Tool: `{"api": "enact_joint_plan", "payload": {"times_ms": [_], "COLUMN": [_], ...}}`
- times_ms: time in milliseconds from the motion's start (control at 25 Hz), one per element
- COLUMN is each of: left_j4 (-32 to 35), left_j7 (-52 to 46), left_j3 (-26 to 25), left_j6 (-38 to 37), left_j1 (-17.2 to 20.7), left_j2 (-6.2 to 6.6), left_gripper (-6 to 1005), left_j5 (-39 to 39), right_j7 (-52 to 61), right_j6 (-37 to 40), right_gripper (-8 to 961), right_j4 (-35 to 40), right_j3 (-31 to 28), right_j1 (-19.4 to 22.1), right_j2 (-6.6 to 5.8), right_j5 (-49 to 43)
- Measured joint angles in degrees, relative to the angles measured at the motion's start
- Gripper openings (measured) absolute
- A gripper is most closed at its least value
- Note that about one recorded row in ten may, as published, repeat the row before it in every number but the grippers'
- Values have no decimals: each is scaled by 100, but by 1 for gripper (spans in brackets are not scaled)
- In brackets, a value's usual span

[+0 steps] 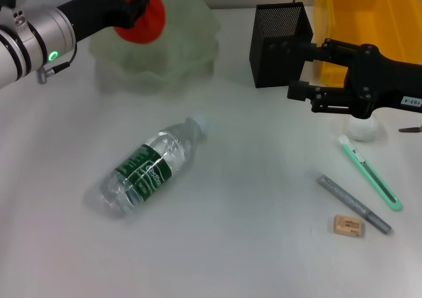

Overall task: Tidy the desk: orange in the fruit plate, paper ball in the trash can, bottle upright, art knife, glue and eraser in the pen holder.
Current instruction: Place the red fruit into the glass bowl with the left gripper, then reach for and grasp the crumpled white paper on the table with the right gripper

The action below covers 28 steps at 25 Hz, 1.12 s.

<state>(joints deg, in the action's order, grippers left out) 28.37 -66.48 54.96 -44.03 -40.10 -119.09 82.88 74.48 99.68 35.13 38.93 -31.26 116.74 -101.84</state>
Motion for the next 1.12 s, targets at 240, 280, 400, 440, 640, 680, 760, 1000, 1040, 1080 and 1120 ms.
{"api": "enact_joint_plan", "payload": {"times_ms": [240,280,400,440,640,680,760,1000,1040,1080,1120], "left_j4": [-57,-57,-57,-43,-409,-409,-1000,-1311,-1334,-1342,-1342], "left_j7": [-28,-28,-28,300,883,883,1522,1726,1728,1730,1730], "left_j3": [8,8,8,-27,19,19,20,299,407,453,453], "left_j6": [-101,-101,-101,-1340,-3054,-3054,-3781,-3981,-3937,-3891,-3891], "left_j1": [40,40,40,557,1447,1447,1530,1435,1393,1367,1367], "left_j2": [-1,-1,-1,22,7,7,25,-3,-7,-8,-8], "left_gripper": [447,499,656,708,742,748,762,802,809,809,809], "left_j5": [-373,-373,-373,-1150,-1796,-1796,-1768,-1772,-1789,-1806,-1806], "right_j7": [-5,-4,46,125,957,1510,1879,4566,5115,6358,6792], "right_j6": [-18,-49,-85,-136,-735,-930,-1031,-1439,-1448,-1324,-1202], "right_gripper": [818,818,818,818,817,817,817,818,818,818,818], "right_j4": [25,32,39,44,324,685,948,2798,3099,3656,3837], "right_j3": [43,47,38,19,104,257,397,1441,1578,1795,1868], "right_j1": [-64,-80,-94,-97,-124,-136,-139,-226,-282,-458,-553], "right_j2": [33,45,51,58,118,172,194,218,220,224,226], "right_j5": [0,0,0,0,-68,-167,-256,-1508,-1844,-2738,-3076]}}
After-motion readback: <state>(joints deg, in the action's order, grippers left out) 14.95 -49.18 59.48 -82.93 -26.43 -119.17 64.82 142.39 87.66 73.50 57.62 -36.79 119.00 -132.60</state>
